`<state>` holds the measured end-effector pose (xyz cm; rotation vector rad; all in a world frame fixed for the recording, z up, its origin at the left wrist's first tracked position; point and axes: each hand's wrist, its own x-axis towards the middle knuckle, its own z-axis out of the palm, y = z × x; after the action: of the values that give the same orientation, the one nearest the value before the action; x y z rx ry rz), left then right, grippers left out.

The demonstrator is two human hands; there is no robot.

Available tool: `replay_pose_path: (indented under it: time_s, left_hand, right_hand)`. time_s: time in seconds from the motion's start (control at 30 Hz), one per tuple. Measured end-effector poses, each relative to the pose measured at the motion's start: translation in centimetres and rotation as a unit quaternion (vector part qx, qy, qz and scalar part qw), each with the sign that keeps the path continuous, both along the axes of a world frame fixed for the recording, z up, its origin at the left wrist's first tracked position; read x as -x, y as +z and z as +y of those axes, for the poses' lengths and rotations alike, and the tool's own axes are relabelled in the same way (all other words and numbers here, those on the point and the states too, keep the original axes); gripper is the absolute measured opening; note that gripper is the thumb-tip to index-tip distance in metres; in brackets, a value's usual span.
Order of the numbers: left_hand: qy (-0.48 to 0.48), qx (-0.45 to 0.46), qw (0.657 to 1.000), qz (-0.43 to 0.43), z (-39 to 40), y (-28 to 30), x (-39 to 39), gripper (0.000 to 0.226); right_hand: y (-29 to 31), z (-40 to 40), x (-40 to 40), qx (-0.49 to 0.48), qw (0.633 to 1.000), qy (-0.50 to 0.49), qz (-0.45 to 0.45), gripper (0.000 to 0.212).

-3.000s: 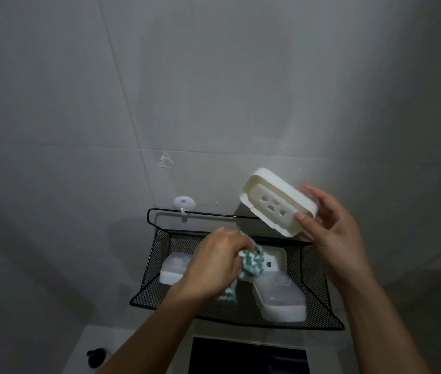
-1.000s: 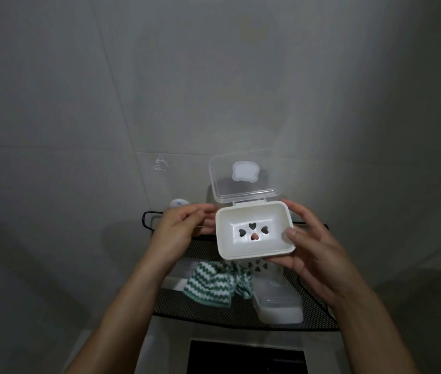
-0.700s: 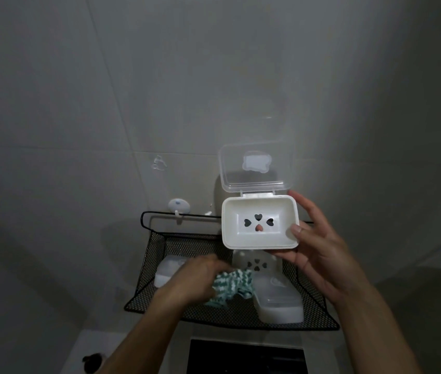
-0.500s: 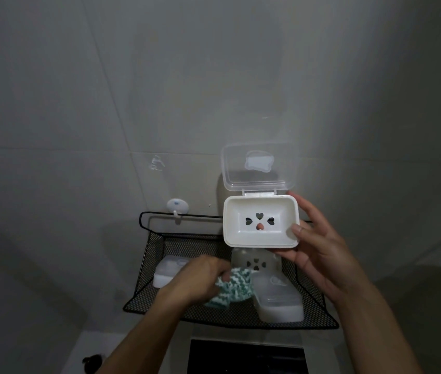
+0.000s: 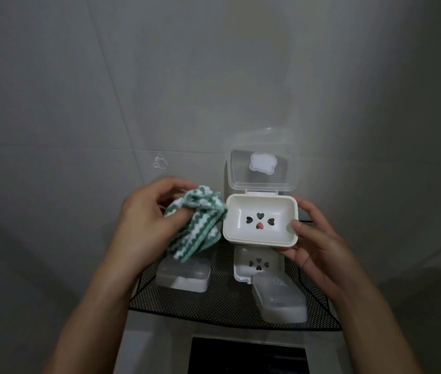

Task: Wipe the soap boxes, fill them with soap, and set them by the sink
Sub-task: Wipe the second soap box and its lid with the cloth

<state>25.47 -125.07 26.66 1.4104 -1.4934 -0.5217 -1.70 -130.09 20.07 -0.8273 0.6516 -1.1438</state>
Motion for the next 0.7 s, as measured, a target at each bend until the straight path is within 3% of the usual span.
replay_pose_path:
  time_s: [0.17, 0.33, 0.43, 0.7]
  left_hand:
    - [0.061, 0.112, 0.970, -0.206, 0.1, 1.2, 3.8, 0.029]
    - [0.098, 0.059, 0.929, -0.352, -0.8, -0.6, 7.2, 0.022]
    - [0.099, 0.049, 0.927, -0.359, -0.8, -1.2, 8.4, 0.019]
    - [0.109, 0.028, 0.960, -0.258, -1.0, -0.3, 9.7, 0.025]
  right_hand:
    - [0.3, 0.0, -1.6, 0.018, 0.999, 0.017, 0.024, 0.051]
    - [1.0, 0.1, -3.1, 0.024, 1.000, -0.001, 0.017, 0.056]
    - [1.2, 0.3, -3.2, 0.032, 0.999, -0.016, 0.023, 0.059]
    - [1.2, 0.2, -2.8, 0.019, 1.000, 0.014, 0.005, 0.056]
